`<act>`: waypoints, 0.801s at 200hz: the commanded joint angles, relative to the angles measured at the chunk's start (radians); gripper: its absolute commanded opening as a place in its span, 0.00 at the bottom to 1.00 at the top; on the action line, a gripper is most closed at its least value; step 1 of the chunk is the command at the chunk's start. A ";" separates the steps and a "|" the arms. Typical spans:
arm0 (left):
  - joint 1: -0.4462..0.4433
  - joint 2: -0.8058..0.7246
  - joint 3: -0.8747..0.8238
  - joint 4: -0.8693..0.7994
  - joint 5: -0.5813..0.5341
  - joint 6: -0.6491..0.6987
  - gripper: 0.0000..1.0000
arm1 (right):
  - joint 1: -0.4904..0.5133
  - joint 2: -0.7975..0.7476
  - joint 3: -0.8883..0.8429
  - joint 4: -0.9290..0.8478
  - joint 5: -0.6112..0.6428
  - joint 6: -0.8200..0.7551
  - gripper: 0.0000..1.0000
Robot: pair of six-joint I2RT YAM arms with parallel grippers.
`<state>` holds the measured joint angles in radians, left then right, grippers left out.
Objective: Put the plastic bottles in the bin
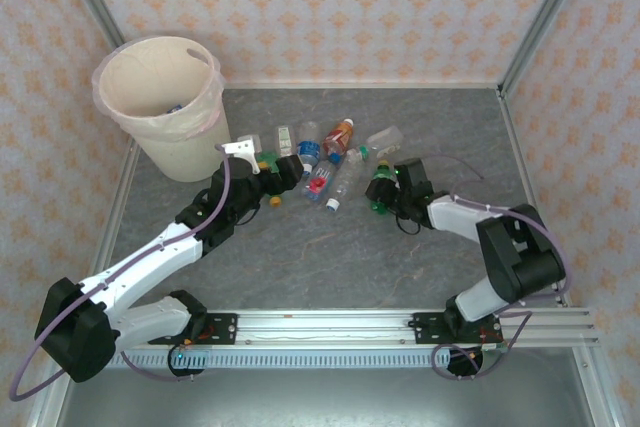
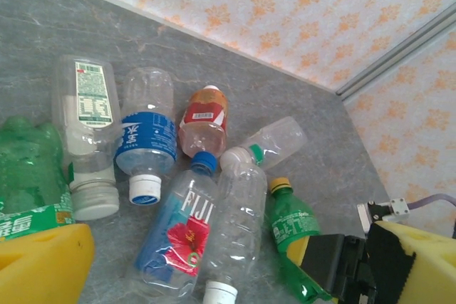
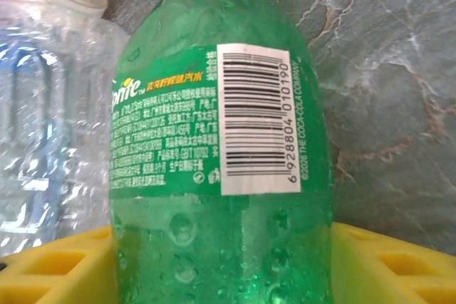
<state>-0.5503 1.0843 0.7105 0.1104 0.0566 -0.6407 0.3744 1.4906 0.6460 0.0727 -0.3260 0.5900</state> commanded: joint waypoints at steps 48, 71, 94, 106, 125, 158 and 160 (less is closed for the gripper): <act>-0.003 0.102 0.100 0.128 0.178 -0.141 0.92 | 0.076 -0.354 -0.090 0.059 0.031 -0.137 0.65; -0.012 0.151 0.128 0.176 0.223 -0.171 0.86 | 0.140 -0.452 -0.114 0.085 0.038 -0.193 0.63; -0.046 0.193 0.162 0.205 0.247 -0.171 0.82 | 0.185 -0.530 -0.144 0.113 0.044 -0.226 0.62; -0.070 0.211 0.178 0.223 0.253 -0.166 0.81 | 0.204 -0.560 -0.156 0.121 0.049 -0.235 0.64; -0.102 0.251 0.209 0.235 0.262 -0.161 0.80 | 0.232 -0.592 -0.166 0.130 0.050 -0.252 0.64; -0.118 0.316 0.259 0.259 0.283 -0.176 0.72 | 0.278 -0.618 -0.171 0.136 0.041 -0.271 0.63; -0.118 0.320 0.261 0.261 0.284 -0.177 0.71 | 0.281 -0.618 -0.171 0.136 0.041 -0.273 0.64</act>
<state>-0.6628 1.3697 0.9249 0.3077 0.3115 -0.7975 0.6270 0.8978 0.4793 0.1635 -0.3031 0.3607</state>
